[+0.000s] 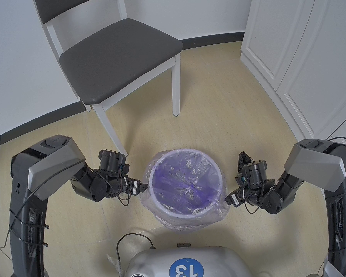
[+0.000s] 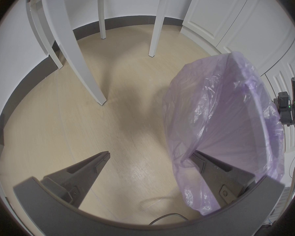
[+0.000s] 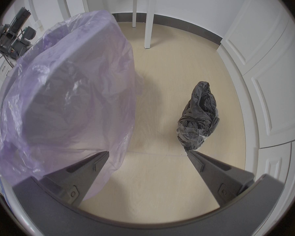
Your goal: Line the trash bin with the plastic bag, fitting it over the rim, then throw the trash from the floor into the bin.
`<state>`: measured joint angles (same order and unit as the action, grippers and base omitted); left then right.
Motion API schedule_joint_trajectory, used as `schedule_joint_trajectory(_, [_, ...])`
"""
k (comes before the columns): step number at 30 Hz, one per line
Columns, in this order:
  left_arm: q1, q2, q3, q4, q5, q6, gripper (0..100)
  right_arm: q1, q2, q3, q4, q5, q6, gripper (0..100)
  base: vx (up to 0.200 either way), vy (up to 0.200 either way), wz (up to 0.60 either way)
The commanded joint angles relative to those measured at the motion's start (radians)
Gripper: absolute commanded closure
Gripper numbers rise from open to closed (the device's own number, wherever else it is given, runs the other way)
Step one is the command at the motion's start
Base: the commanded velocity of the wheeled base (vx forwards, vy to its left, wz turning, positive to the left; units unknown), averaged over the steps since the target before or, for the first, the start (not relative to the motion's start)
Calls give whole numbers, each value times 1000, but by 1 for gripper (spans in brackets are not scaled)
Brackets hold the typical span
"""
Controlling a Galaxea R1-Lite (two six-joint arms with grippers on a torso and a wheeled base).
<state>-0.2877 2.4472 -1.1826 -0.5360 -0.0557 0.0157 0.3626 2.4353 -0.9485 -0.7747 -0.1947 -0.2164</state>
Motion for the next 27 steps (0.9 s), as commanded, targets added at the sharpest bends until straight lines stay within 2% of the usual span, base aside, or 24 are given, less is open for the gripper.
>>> schedule_joint_trajectory(1, [4,-16,8,1,2,-22,0,-2,-7,19,-5,0,3,0,0,0,0])
schedule_joint_trajectory(9, [21,-182,141,-6,1,-49,0,3,-185,155,-9,3,6,0,0,0,0])
schedule_joint_trajectory(11, [18,-231,219,-16,-6,-49,0,1,-242,197,-6,3,8,0,0,0,0])
schedule_joint_trajectory(17, [21,-310,345,-108,-13,-51,0,7,-372,303,-8,1,9,0,0,0,0])
schedule_joint_trajectory(21, [16,-389,432,-124,-15,-53,0,1,-483,346,3,-2,9,0,0,0,0])
schedule_joint_trajectory(27, [-8,-556,552,-171,-16,-80,0,-43,-588,344,100,-8,11,0,0,0,0])
